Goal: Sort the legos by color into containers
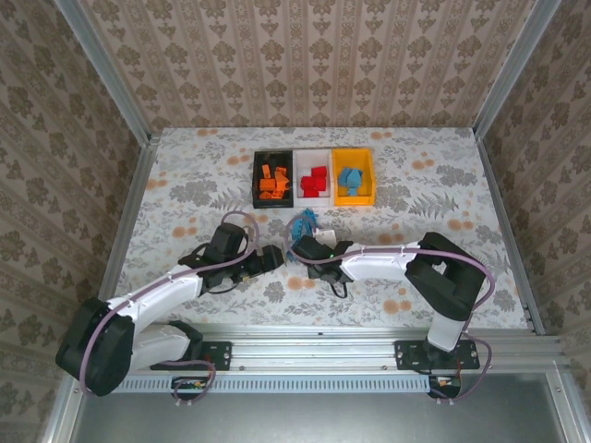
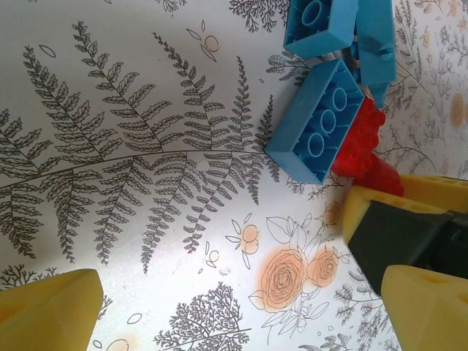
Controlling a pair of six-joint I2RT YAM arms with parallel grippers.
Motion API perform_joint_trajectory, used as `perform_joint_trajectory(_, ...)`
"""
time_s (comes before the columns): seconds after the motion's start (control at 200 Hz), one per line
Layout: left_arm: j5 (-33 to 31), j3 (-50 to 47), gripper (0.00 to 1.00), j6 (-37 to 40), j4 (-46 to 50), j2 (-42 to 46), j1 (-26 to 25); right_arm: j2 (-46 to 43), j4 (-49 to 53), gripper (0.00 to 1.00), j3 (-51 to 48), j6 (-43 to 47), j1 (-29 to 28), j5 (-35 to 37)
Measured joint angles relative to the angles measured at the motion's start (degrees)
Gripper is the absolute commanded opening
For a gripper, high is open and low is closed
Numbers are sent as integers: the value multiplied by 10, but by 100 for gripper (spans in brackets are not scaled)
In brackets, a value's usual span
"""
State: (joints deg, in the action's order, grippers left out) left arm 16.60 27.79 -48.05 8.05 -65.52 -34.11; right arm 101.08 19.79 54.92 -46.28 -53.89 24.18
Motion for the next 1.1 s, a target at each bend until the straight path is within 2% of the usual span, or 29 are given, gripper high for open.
perform_joint_trajectory(0.265, 1, 0, 100, 0, -14, -22, 0, -48, 8, 34, -43, -4, 2, 19)
perform_joint_trajectory(0.52, 3, 0, 100, 0, -15, -35, 0, -88, 12, 33, -42, 25, 5, 29)
perform_joint_trajectory(0.62, 2, 0, 100, 0, -12, -35, 0, -99, 14, 33, -12, 58, 26, 32)
perform_joint_trajectory(0.72, 2, 2, 100, 0, -7, -35, 0, -97, 5, 33, 38, 103, 76, 26)
perform_joint_trajectory(0.91, 2, 30, 100, 17, 21, -45, -9, 15, -13, 34, 202, 178, 171, -3)
perform_joint_trajectory(1.105, -12, 65, 98, 57, 65, -50, -35, 155, 6, 38, 345, 230, 195, -23)
